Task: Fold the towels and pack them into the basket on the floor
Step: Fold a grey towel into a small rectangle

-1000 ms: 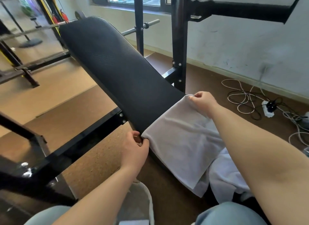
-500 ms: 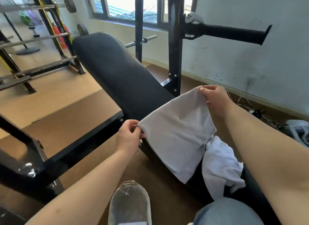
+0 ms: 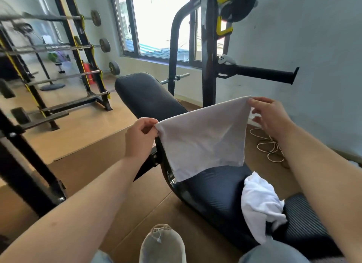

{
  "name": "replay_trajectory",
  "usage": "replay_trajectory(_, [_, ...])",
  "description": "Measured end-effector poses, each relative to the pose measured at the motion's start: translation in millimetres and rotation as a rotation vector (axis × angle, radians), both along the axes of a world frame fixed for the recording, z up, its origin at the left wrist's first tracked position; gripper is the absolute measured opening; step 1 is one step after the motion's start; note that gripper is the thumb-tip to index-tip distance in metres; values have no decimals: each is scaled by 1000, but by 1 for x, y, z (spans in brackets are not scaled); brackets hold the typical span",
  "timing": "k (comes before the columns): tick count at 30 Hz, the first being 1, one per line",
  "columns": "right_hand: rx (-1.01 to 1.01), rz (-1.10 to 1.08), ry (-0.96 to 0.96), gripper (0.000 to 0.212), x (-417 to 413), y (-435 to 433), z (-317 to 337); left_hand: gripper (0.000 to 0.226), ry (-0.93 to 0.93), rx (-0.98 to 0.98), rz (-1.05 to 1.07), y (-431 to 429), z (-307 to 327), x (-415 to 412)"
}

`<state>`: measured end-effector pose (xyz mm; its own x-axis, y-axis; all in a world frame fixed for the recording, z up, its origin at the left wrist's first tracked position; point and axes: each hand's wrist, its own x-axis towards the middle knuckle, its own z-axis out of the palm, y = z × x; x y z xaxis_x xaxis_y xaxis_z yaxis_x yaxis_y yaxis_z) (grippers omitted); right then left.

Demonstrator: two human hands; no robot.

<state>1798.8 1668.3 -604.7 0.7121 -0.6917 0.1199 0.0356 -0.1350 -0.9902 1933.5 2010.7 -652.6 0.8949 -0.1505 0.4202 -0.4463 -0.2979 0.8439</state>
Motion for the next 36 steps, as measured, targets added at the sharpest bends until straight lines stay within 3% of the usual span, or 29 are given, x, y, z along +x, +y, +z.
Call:
replay_trajectory(4, [12,64,-46,15,-9,19,9,15,53,-137,-44,21,16,-9])
replay_trajectory(10, [-19,75,-29,13,-16,43,12,18,65,-132,-58,49,32,-11])
replay_trajectory(14, [-42,104,17,8,-19,56,8,20,168,-162,-78,57,36,-11])
replay_trajectory(19, [92,131,5,25,-19,69,-4,19,153,-113,-43,59,28,-10])
replay_trajectory(27, [301,115,-92,28,-20,81,-16,17,218,-122,10,64,20,-4])
replay_trajectory(32, [90,37,45,20,-19,76,-17,21,162,-18,26,71,23,-1])
replay_trajectory(36, [-342,-132,78,9,-23,86,-8,26,8,130,26,72,30,-4])
